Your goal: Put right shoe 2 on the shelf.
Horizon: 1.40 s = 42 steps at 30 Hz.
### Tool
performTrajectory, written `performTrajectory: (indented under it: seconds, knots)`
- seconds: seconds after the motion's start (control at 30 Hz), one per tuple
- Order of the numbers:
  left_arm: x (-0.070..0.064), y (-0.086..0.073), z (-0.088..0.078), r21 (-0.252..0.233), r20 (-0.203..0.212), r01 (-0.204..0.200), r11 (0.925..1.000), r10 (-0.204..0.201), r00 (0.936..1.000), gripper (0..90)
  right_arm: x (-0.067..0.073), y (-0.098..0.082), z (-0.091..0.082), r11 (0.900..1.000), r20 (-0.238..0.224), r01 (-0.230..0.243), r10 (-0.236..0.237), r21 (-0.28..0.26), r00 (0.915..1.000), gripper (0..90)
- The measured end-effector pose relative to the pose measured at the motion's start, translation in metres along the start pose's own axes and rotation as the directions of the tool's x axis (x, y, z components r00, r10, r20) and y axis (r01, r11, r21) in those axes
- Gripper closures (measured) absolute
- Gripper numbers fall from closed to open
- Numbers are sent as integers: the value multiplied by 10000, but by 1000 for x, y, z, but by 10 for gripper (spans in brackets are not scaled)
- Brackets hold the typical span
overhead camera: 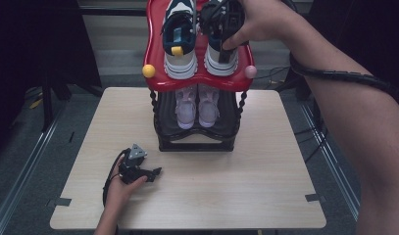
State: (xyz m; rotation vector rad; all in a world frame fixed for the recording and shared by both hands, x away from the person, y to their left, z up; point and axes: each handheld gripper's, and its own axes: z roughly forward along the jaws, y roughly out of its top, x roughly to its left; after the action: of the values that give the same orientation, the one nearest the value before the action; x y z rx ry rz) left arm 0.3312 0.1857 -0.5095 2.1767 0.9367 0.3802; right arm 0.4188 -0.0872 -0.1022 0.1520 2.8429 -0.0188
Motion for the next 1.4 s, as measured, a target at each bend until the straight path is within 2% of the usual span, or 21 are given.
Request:
performTrajectory:
  seconds: [0.67, 1.13, 1.23, 1.4]
  knots:
    - [0, 0, 0, -17, 18, 26, 10000, -26, 10000, 138, -5, 6, 10, 9997, -48, 223, -223, -96, 9997, 728]
    - [0, 0, 0, 18, -9, -10, 10000, 10, 10000, 138, -5, 8, 11, 9990, -29, 66, -68, -449, 10000, 727]
    - [0, 0, 0, 18, 1, -9, 10000, 9, 10000, 138, -5, 9, 12, 9993, -43, 110, -112, -362, 9999, 727]
    - [0, 0, 0, 21, 4, -13, 10000, 13, 10000, 139, -4, 7, 13, 9993, 44, -82, 83, -360, 10000, 696]
